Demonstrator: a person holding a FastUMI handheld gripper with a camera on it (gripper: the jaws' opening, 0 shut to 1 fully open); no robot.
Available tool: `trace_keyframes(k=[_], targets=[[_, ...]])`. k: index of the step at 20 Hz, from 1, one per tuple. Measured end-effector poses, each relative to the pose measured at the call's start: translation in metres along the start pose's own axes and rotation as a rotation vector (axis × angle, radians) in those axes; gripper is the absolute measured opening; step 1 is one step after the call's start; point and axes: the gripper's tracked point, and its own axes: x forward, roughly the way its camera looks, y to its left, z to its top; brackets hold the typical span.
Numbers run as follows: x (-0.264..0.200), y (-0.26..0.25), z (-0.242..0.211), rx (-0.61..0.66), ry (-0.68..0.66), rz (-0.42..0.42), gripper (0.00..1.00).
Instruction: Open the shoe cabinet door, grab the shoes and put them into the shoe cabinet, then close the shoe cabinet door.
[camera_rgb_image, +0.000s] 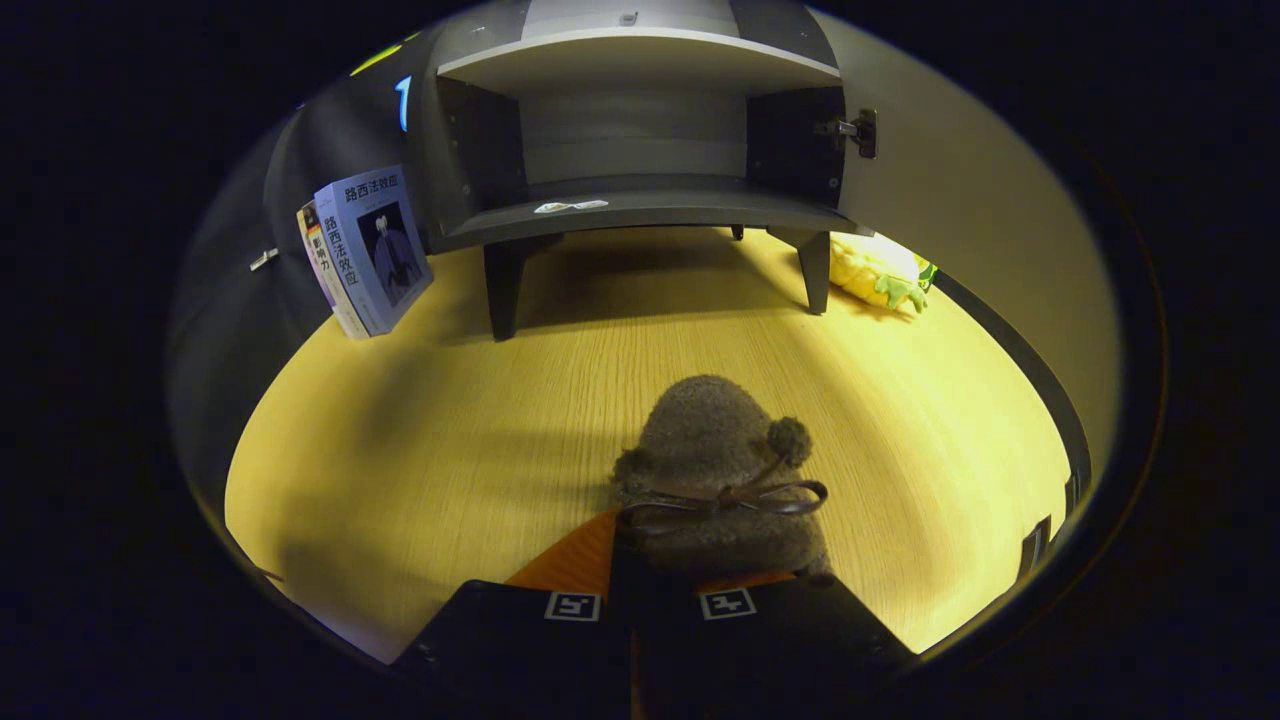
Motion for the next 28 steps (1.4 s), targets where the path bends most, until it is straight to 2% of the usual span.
trace_keyframes(k=[2, 3, 4, 5, 12, 17, 28], targets=[[0.0, -0.001, -0.001, -0.012, 0.002, -0.005, 0.22], [0.0, -0.006, 0.001, -0.017, 0.011, -0.033, 0.23], [0.011, -0.006, -0.002, -0.027, 0.002, -0.032, 0.14], [-0.002, -0.005, -0.003, -0.032, 0.015, -0.035, 0.05], [-0.014, -0.002, 0.009, -0.018, 0.025, -0.007, 0.05], [-0.052, 0.004, 0.074, -0.037, -0.075, 0.003, 0.05], [-0.133, 0.013, 0.249, -0.018, -0.3, 0.054, 0.05]])
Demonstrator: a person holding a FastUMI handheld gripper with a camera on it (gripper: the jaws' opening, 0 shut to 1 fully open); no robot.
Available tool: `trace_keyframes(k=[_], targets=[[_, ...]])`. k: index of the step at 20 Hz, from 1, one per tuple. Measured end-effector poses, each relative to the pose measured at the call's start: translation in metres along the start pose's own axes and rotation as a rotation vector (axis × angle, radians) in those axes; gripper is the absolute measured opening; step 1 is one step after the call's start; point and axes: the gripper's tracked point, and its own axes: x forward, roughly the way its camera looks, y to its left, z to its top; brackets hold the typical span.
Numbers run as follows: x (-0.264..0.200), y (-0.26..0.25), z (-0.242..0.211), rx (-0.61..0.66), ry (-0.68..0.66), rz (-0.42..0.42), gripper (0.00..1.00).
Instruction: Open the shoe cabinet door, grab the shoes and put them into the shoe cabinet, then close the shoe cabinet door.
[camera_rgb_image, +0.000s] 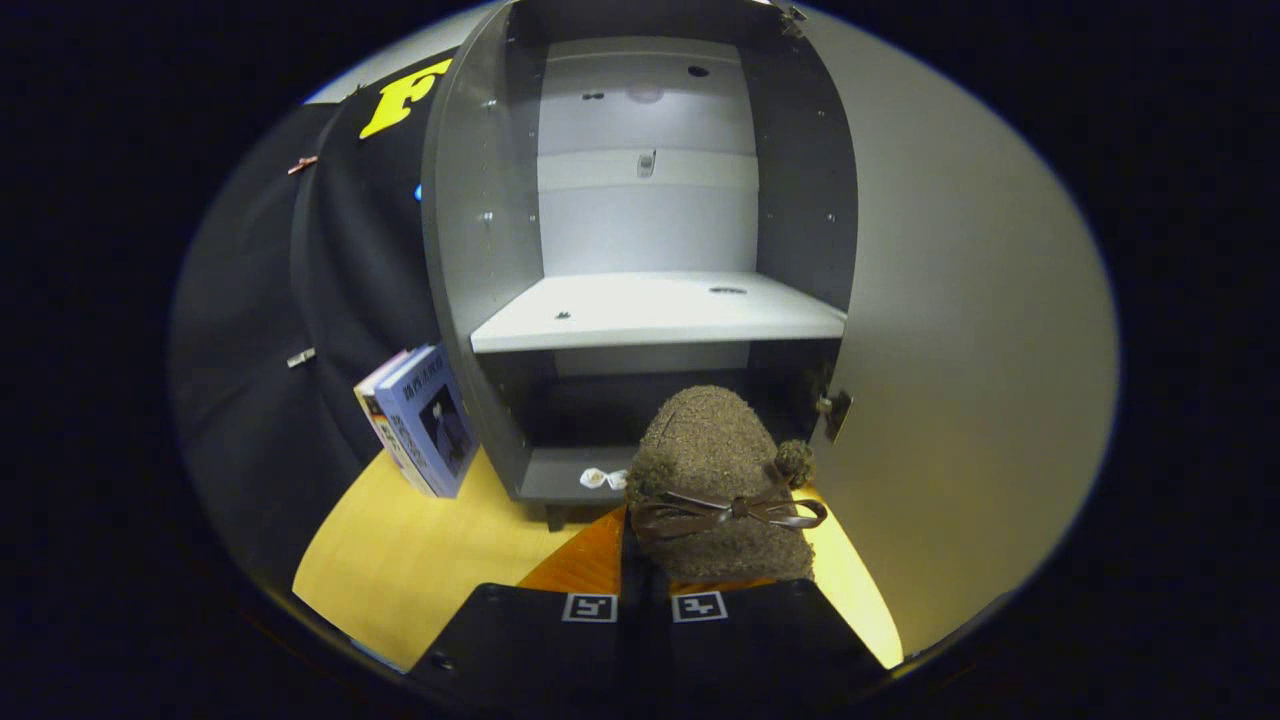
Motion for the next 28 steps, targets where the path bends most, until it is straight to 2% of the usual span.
trace_keyframes(k=[6, 13, 22, 28], targets=[[0.016, 0.005, 0.079, -0.001, -0.086, 0.032, 0.05], [0.068, 0.001, 0.142, -0.002, -0.101, 0.011, 0.05], [0.16, -0.014, 0.204, 0.061, -0.053, -0.023, 0.05], [0.226, -0.012, 0.21, 0.057, -0.009, -0.021, 0.05]])
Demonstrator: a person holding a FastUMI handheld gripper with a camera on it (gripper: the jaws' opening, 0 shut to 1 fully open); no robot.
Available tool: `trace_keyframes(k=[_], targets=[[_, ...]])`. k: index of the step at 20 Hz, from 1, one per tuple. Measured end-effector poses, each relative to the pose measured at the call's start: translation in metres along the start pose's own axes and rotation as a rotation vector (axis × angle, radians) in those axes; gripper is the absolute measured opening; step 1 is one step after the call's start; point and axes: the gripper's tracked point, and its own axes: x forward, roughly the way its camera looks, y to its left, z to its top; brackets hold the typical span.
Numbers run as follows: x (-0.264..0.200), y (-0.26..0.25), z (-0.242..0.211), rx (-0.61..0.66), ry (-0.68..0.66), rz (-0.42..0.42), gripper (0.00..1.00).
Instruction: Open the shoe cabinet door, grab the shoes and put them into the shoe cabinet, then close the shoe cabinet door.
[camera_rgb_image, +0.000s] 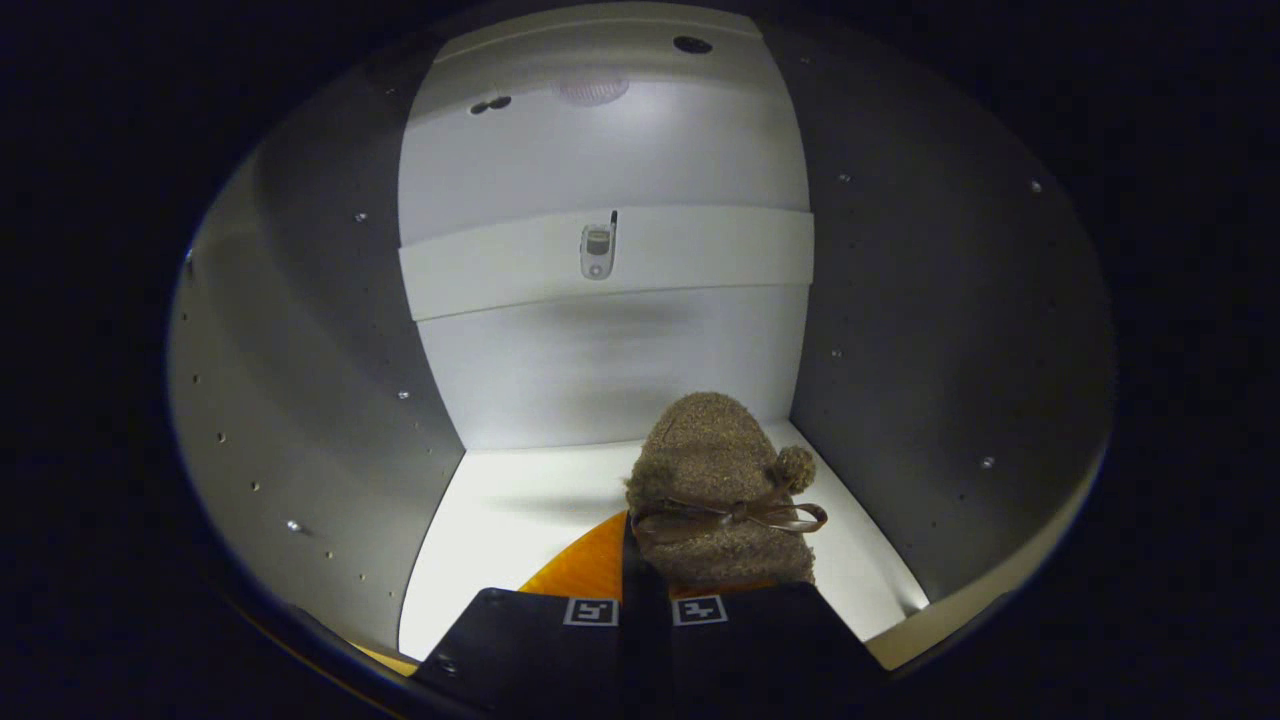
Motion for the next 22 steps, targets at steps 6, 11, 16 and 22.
trace_keyframes(k=[6, 11, 16, 22], targets=[[0.042, 0.006, -0.004, 0.004, 0.031, 0.008, 0.05], [0.052, 0.011, -0.016, 0.012, 0.079, 0.035, 0.05], [0.044, 0.009, -0.019, -0.007, 0.094, 0.022, 0.15], [0.023, 0.01, -0.018, -0.02, 0.086, 0.001, 0.6]])
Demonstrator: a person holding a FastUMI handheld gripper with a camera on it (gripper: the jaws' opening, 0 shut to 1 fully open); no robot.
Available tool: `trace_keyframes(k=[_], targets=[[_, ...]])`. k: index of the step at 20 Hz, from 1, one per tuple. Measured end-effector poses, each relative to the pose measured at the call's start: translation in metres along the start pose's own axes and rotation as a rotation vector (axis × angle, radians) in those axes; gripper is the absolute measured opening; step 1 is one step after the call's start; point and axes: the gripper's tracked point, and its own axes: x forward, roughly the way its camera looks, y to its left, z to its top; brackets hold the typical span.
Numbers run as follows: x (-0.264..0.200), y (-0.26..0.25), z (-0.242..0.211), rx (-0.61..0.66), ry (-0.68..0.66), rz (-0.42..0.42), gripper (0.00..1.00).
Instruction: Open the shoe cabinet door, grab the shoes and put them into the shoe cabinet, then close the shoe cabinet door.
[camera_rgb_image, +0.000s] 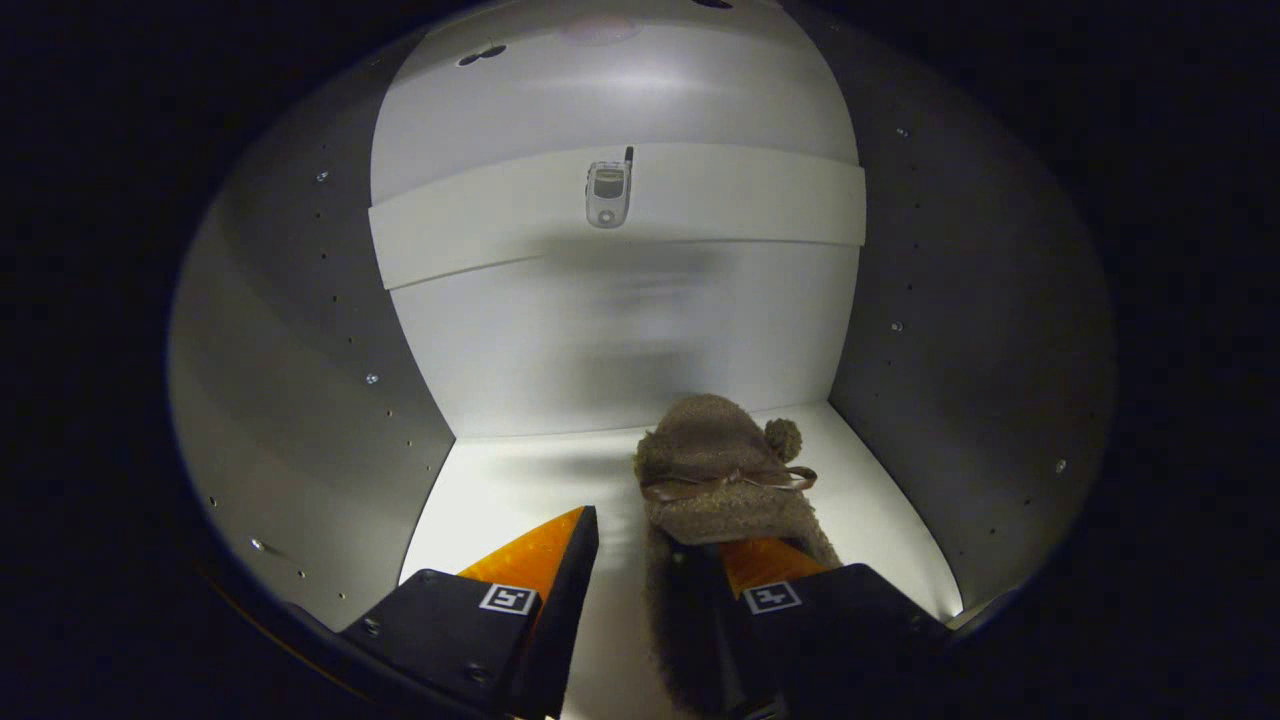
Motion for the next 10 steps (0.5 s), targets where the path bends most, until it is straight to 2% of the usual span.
trace_keyframes(k=[5, 10], targets=[[-0.029, 0.0, 0.001, -0.022, -0.016, -0.023, 0.82], [-0.066, -0.003, 0.003, 0.002, -0.034, -0.03, 0.87]])
